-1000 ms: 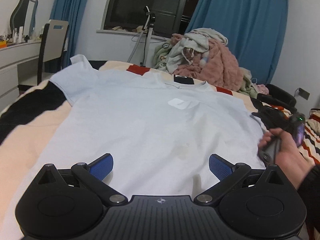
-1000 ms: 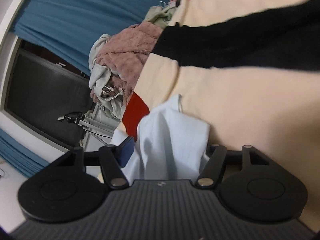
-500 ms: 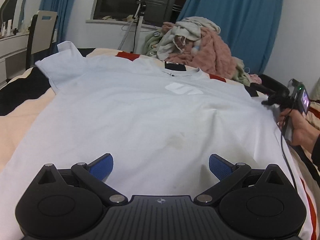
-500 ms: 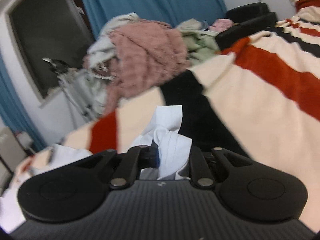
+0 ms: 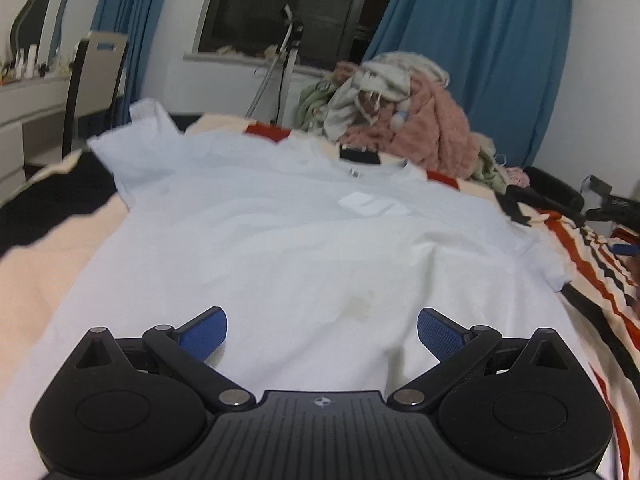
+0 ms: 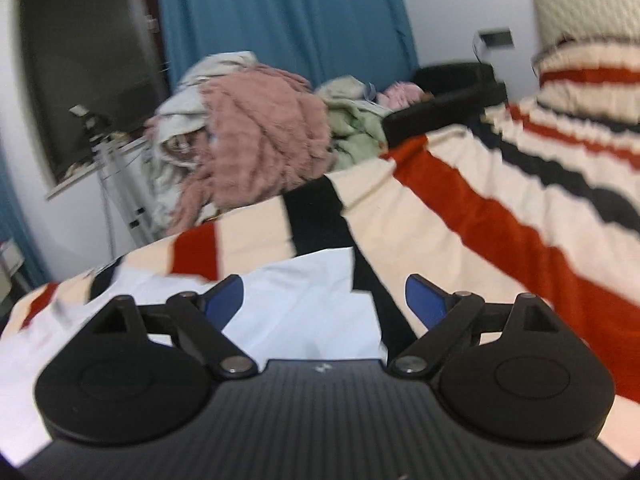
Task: Fold clothes
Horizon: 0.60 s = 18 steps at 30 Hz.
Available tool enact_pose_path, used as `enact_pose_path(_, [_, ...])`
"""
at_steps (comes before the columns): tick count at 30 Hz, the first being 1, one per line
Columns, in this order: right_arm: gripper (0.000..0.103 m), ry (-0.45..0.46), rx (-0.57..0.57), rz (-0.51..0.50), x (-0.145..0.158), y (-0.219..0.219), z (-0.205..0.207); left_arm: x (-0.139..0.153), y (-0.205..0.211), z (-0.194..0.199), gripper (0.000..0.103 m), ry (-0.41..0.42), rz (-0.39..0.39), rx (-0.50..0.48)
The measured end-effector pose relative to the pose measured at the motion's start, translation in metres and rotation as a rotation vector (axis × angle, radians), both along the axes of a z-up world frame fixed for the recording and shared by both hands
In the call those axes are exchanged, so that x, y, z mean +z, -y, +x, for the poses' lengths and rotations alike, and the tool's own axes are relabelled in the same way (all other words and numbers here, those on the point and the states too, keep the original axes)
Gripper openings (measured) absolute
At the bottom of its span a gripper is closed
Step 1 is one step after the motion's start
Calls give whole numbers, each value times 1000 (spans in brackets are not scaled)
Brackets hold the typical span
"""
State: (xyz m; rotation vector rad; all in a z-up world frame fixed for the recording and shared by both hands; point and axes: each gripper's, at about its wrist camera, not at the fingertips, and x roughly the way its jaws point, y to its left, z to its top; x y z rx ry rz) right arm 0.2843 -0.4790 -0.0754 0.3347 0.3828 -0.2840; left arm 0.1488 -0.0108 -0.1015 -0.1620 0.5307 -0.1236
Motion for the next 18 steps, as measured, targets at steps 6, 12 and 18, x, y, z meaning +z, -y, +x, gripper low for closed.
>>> enact_pose_path(6, [89, 69, 124, -23, 57, -74, -134, 23, 6, -30, 100, 43, 26, -50])
enact_pose_path(12, [89, 139, 190, 98, 50, -108, -246, 36, 28, -72, 90, 11, 35, -174])
enact_pose_path(18, [89, 198, 149, 104, 47, -105, -293, 39, 67, -115, 59, -42, 27, -341])
